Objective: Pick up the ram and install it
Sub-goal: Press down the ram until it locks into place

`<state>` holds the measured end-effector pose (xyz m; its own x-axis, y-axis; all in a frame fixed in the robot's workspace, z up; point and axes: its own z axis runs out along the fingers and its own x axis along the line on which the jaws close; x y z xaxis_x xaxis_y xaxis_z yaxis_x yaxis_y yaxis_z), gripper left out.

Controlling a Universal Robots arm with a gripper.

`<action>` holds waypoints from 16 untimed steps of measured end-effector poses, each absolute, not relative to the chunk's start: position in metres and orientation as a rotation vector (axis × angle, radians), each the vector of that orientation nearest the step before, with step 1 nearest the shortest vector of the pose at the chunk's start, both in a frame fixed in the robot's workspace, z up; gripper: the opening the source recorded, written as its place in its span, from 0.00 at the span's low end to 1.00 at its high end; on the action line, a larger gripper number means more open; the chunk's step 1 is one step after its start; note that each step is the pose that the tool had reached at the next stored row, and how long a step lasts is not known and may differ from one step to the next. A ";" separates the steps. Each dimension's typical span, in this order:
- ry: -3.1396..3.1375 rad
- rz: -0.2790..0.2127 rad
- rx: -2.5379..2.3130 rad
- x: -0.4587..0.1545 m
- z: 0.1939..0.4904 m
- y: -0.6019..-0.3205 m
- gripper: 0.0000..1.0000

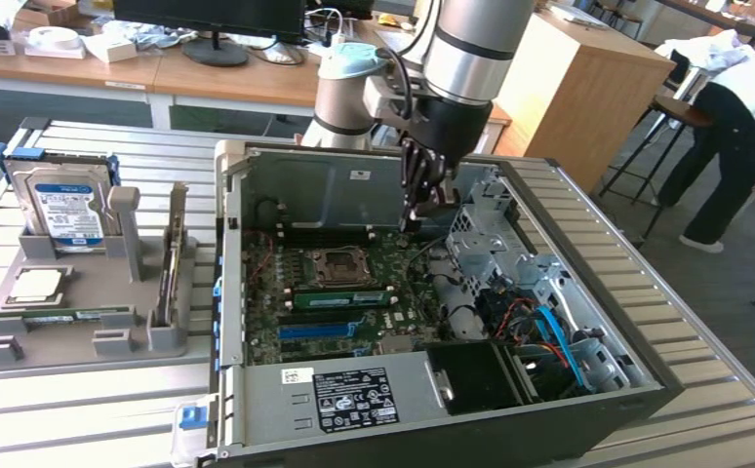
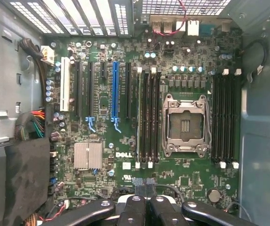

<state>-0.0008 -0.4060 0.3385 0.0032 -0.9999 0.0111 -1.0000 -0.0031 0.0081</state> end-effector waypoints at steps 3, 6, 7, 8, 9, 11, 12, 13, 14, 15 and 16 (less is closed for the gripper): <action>-2.208 0.003 2.215 -0.001 0.337 -0.406 0.10; -2.208 0.003 2.215 -0.001 0.336 -0.406 0.10; -2.208 0.003 2.215 -0.001 0.336 -0.406 0.10; -2.208 0.003 2.215 -0.001 0.335 -0.406 0.10; -2.208 0.003 2.215 -0.001 0.335 -0.406 0.10; -2.208 0.003 2.215 -0.001 0.334 -0.406 0.10; -2.208 0.003 2.215 -0.001 0.333 -0.406 0.10; -2.208 0.003 2.215 -0.001 0.333 -0.406 0.10; -2.208 0.003 2.215 -0.001 0.332 -0.406 0.10; -2.208 0.003 2.215 -0.001 0.331 -0.406 0.10; -2.208 0.003 2.215 -0.001 0.330 -0.406 0.10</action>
<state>-0.0007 -0.4060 0.3297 0.0033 -0.9999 0.0111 -1.0000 -0.0032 0.0081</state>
